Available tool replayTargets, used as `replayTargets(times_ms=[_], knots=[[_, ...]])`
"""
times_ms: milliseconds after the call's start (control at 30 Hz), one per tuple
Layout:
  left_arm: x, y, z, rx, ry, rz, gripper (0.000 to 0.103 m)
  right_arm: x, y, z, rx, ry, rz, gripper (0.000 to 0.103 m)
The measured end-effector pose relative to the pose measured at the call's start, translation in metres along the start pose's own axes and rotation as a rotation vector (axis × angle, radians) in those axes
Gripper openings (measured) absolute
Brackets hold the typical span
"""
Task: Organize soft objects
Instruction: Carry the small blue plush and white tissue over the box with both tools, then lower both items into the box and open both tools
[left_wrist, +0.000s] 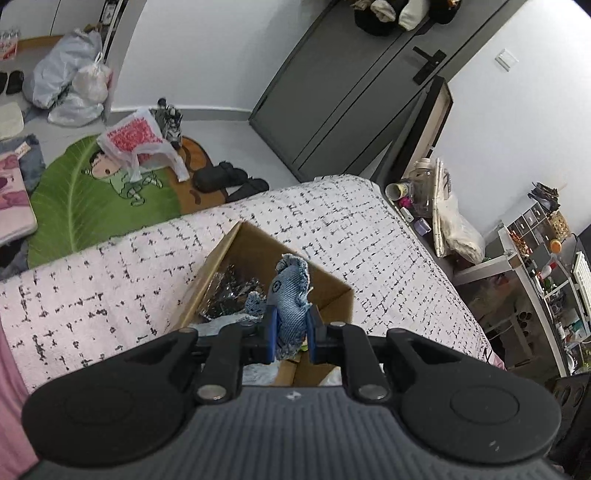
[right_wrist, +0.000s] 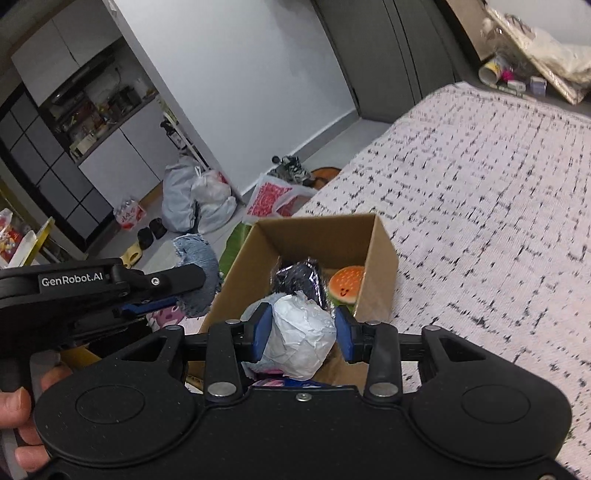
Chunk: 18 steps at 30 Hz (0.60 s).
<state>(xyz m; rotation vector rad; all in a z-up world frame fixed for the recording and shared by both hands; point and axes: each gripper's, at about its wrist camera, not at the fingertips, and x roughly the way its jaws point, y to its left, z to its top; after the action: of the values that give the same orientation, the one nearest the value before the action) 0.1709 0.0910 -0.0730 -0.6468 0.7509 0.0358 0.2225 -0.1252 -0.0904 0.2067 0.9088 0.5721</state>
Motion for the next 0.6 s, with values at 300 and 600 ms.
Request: replayTargets(times_ms=[300, 600], knots=[[0.028, 0.003, -0.002, -0.01, 0.062, -0.034, 0.015, 0.009, -0.013, 0.006, 0.07, 0.032, -0.045, 0.045], [0.06, -0.018, -0.011, 0.047, 0.138, -0.055, 0.018, 0.015, -0.036, 0.011, 0.115, 0.04, -0.1, 0.046]])
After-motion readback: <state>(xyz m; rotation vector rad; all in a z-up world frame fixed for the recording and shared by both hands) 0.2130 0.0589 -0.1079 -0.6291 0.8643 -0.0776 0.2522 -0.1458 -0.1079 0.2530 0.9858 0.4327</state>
